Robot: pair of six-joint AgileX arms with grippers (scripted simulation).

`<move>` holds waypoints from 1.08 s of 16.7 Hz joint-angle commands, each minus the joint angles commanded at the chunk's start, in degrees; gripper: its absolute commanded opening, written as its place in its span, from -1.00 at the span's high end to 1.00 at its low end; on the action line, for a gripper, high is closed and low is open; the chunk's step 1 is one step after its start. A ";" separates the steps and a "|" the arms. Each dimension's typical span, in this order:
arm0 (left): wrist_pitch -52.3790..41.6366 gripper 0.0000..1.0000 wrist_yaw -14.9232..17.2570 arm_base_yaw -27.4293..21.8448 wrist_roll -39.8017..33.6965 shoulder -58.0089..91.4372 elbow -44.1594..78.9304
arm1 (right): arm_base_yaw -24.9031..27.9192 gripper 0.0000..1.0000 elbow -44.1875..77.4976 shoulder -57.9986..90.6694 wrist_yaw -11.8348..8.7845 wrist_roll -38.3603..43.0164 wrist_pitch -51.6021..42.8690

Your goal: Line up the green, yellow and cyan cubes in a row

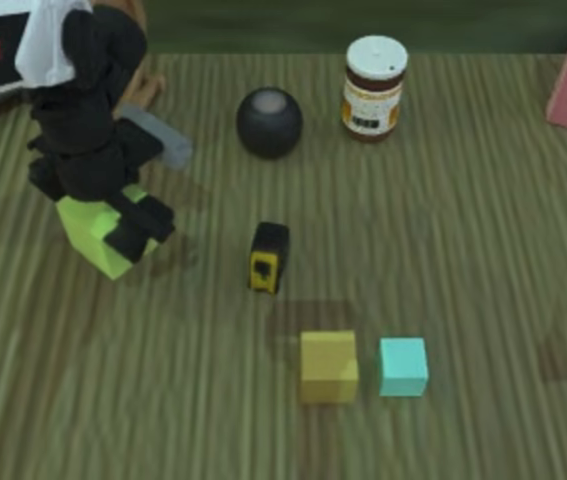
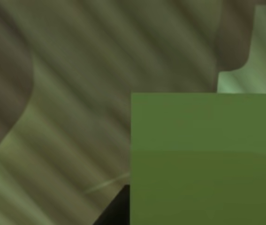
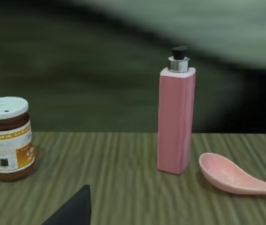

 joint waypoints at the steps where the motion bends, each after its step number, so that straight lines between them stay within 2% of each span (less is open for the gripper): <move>1: 0.16 1.00 -0.02 -0.32 0.10 0.21 -0.13 | 0.00 -1.00 0.00 0.00 0.00 0.00 0.00; 4: 0.12 1.00 -0.04 -1.17 -1.92 -0.08 -0.42 | 0.00 -1.00 0.00 0.00 0.00 0.00 0.00; 7: 0.11 1.00 -0.10 -3.76 -9.26 -1.42 -1.84 | 0.00 -1.00 0.00 0.00 0.00 0.00 0.00; 10: 0.18 1.00 -0.17 -7.48 -21.11 -3.85 -4.67 | 0.00 -1.00 0.00 0.00 0.00 0.00 0.00; 15: 0.28 1.00 -0.23 -14.87 -46.12 -8.64 -10.53 | 0.00 -1.00 0.00 0.00 0.00 0.00 0.00; 18: 0.71 1.00 -0.30 -18.56 -57.07 -11.61 -13.52 | 0.00 -1.00 0.00 0.00 0.00 0.00 0.00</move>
